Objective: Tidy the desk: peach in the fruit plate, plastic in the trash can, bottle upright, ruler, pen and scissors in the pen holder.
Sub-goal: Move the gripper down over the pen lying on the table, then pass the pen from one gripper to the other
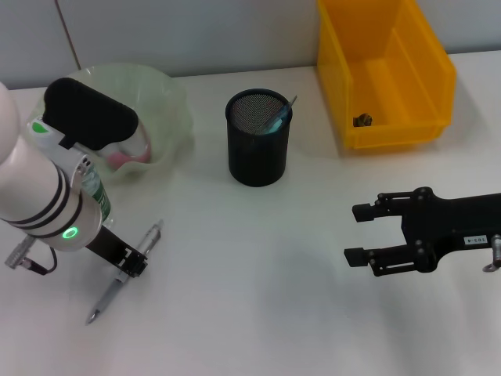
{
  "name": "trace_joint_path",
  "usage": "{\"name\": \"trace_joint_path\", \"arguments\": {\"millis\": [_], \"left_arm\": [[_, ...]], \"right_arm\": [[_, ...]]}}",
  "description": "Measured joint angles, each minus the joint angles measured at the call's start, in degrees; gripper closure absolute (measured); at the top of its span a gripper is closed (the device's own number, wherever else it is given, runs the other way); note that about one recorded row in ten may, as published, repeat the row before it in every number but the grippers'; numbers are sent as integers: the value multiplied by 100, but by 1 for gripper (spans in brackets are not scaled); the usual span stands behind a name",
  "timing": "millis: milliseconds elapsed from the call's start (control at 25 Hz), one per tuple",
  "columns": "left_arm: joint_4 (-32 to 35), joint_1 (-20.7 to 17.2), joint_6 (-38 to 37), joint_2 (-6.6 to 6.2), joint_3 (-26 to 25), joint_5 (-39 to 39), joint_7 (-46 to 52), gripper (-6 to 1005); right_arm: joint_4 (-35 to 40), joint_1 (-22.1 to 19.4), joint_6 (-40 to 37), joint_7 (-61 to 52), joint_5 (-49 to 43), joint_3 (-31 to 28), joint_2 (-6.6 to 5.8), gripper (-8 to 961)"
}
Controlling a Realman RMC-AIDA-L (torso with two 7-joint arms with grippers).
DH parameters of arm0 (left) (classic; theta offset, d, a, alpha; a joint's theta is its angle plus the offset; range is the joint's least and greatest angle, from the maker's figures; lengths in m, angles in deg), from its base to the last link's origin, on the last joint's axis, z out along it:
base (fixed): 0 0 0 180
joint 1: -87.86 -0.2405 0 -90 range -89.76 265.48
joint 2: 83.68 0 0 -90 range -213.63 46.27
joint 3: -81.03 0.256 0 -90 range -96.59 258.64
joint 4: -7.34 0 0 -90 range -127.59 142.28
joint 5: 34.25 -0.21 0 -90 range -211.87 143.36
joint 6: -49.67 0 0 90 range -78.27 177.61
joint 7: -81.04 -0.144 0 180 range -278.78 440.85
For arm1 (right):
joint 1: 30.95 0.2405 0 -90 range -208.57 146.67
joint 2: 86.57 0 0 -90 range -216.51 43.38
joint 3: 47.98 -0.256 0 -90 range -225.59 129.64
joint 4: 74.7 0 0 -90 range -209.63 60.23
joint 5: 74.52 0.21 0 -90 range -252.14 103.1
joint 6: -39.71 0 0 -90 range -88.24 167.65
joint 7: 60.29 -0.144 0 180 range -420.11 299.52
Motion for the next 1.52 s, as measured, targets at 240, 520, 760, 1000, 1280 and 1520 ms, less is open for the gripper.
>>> {"name": "trace_joint_path", "arguments": {"millis": [240, 520, 760, 1000, 1280, 1520], "left_arm": [[-43, 78, -13, 2, 141, -42, -3, 705], [260, 35, -160, -2, 127, 1, -4, 861], [1057, -23, -319, -20, 112, 454, -148, 860], [1626, -120, -26, -26, 2, 786, -283, 856], [2533, -660, 1245, -26, -17, 1312, -627, 852], [2510, -937, 2222, -31, 15, 2046, -1364, 848]], "right_arm": [[-6, -12, 0, 0, -1, -1, 0, 191], [9, -41, 0, 0, 13, -1, 0, 191], [15, -35, 0, 0, 23, -87, 0, 191], [-21, -52, -491, 10, 87, -1216, -9, 191], [-67, -104, -920, 56, 139, -2347, -42, 191], [-40, -143, -955, 100, 140, -2523, -37, 191]]}}
